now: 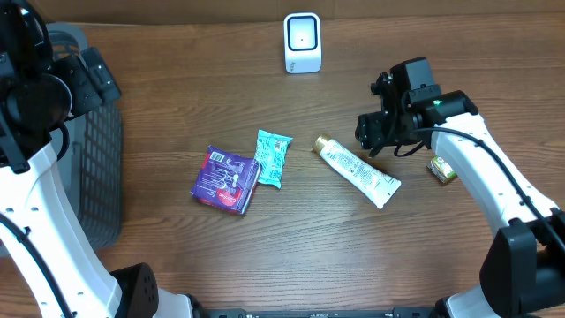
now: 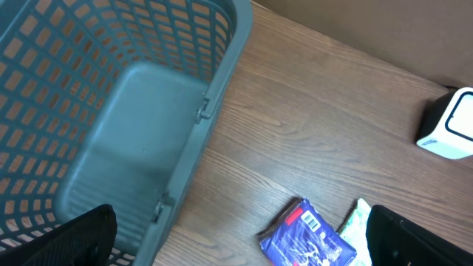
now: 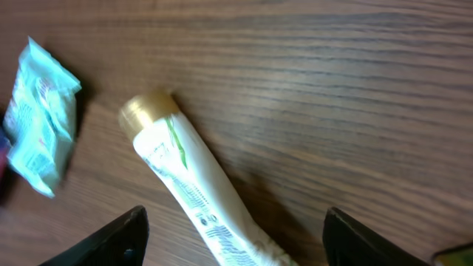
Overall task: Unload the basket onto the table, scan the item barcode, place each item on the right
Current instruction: 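Regrasp the lying tube at its middle with the right gripper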
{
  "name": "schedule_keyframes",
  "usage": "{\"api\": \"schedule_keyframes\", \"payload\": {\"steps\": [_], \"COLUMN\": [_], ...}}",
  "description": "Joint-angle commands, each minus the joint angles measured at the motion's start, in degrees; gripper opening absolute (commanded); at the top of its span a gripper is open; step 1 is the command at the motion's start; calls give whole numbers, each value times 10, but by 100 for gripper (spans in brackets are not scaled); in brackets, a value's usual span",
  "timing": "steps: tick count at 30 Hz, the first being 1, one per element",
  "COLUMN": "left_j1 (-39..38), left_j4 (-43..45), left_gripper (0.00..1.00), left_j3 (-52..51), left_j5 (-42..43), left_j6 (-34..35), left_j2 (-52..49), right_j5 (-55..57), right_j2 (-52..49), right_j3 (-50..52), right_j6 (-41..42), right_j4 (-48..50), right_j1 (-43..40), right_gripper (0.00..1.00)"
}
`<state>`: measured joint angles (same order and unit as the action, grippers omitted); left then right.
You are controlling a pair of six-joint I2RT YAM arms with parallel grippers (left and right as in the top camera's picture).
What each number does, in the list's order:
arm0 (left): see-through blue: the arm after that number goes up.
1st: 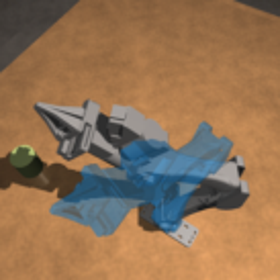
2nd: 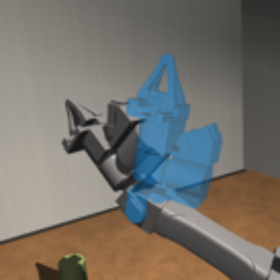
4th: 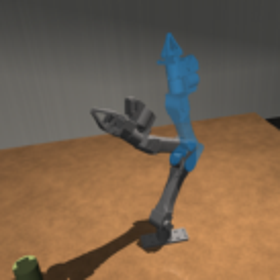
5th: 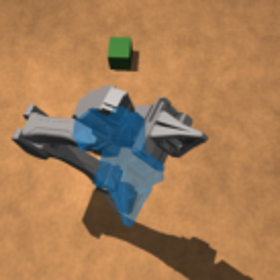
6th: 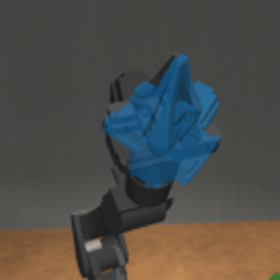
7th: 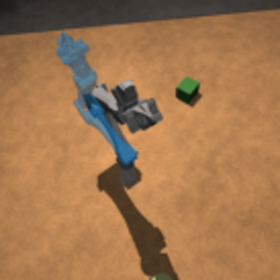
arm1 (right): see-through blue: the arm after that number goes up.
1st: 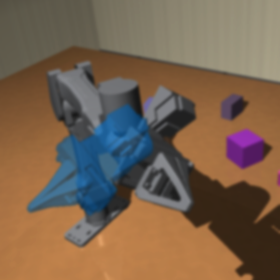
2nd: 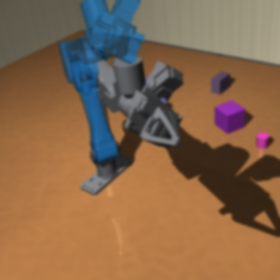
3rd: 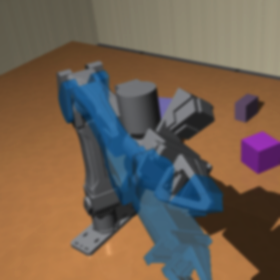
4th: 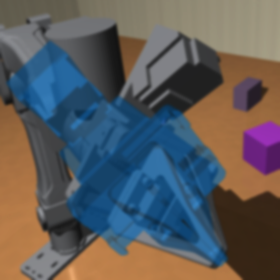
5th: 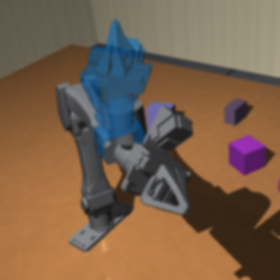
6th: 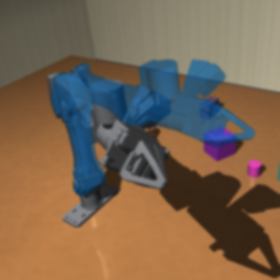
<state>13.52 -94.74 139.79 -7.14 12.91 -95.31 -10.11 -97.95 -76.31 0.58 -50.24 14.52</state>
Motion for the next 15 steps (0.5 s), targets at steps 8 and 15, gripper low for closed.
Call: {"api": "schedule_keyframes", "payload": {"steps": [8, 15], "left_j1": [0, 0], "left_j4": [0, 0], "left_gripper": [100, 99], "left_j3": [-2, -2], "left_j5": [-3, -3], "left_j6": [-5, -5], "left_j2": [0, 0], "right_j5": [-71, -87], "right_j2": [-81, -107], "right_j3": [37, 40], "right_j6": [-179, -210], "right_j4": [-12, -2], "right_j1": [-2, -2], "right_gripper": [80, 74]}}
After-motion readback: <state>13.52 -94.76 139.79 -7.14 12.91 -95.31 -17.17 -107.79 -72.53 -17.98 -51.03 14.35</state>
